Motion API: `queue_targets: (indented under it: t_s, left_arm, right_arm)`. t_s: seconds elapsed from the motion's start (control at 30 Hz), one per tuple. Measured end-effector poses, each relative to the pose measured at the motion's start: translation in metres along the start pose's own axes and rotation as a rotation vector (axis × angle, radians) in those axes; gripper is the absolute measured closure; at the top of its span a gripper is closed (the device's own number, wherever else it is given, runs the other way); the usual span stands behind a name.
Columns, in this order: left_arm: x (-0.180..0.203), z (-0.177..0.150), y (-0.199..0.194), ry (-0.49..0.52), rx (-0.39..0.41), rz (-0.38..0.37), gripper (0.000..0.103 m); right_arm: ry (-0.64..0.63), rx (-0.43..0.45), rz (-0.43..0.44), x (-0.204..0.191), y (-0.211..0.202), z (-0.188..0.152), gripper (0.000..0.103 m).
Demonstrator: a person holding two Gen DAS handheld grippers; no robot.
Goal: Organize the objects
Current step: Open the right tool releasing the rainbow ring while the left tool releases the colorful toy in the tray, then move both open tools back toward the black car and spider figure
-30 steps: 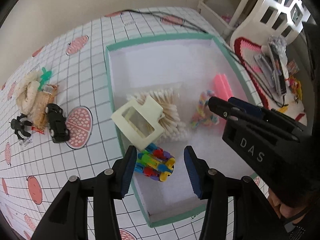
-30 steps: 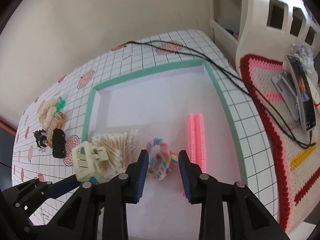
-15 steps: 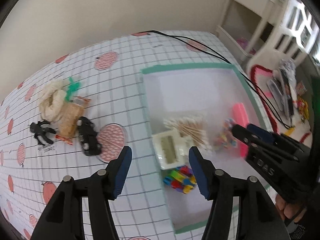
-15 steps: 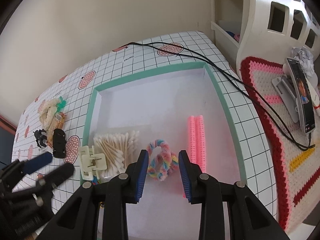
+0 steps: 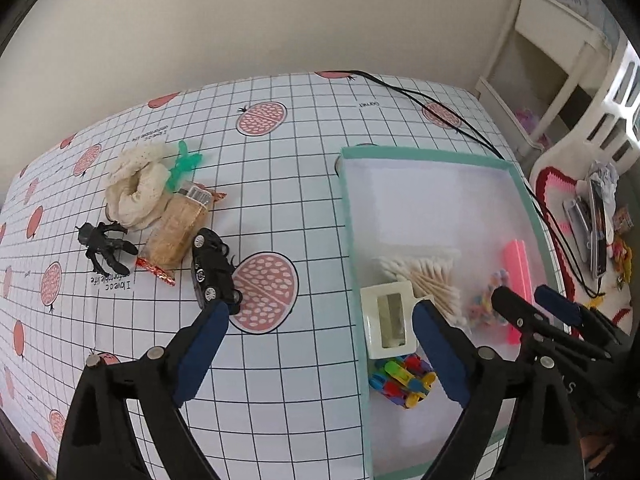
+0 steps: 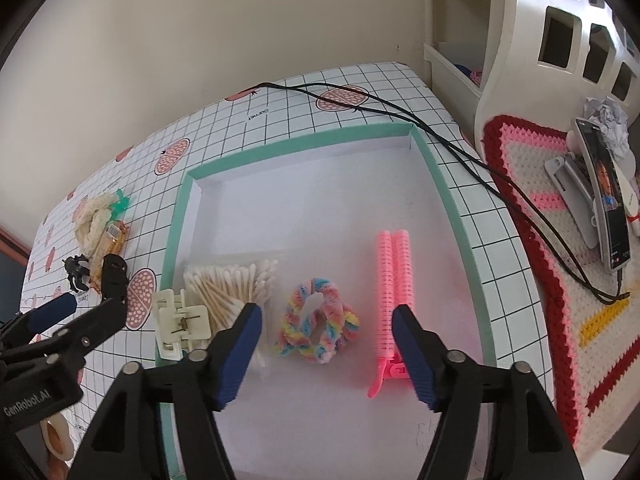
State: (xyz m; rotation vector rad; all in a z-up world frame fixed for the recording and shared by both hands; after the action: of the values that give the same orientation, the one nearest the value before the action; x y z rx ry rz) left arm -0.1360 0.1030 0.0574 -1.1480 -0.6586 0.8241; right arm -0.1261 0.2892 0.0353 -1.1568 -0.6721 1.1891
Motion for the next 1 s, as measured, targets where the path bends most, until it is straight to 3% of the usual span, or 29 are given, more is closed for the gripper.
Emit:
queue_targets:
  t_s: [0.33, 0.4, 0.73, 1.0]
  left_arm:
    - [-0.013, 0.001, -0.005, -0.064, 0.011, -0.026, 0.007]
    - [-0.015, 0.001, -0.006, -0.066, 0.019, -0.028, 0.000]
    - [-0.027, 0.005, -0.013, -0.101, 0.048, -0.054, 0.000]
    - [-0.042, 0.009, -0.018, -0.142, 0.064, -0.096, 0.000]
  right_arm:
    - [-0.025, 0.010, 0.003, -0.005, -0.004, -0.002, 0.004]
    - [-0.030, 0.022, 0.002, -0.006, -0.008, -0.002, 0.001]
    - [0.025, 0.066, 0.045, 0.006, -0.030, 0.001, 0.000]
    - [-0.008, 0.111, 0.041, -0.007, -0.052, 0.002, 0.000]
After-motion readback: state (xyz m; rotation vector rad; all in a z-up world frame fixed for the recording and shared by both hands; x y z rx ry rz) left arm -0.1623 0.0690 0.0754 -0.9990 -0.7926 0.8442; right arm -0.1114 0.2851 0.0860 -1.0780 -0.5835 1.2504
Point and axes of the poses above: each gripper's, at about its wrist camera, not at the fingertips, and y roughly the way its jaws point, x to its right, z to its top, the point moved 4 cm from there along y, roughly the way its jaws point, and after that the axes turned 7 degrees about -x, right-handed, at the moved point
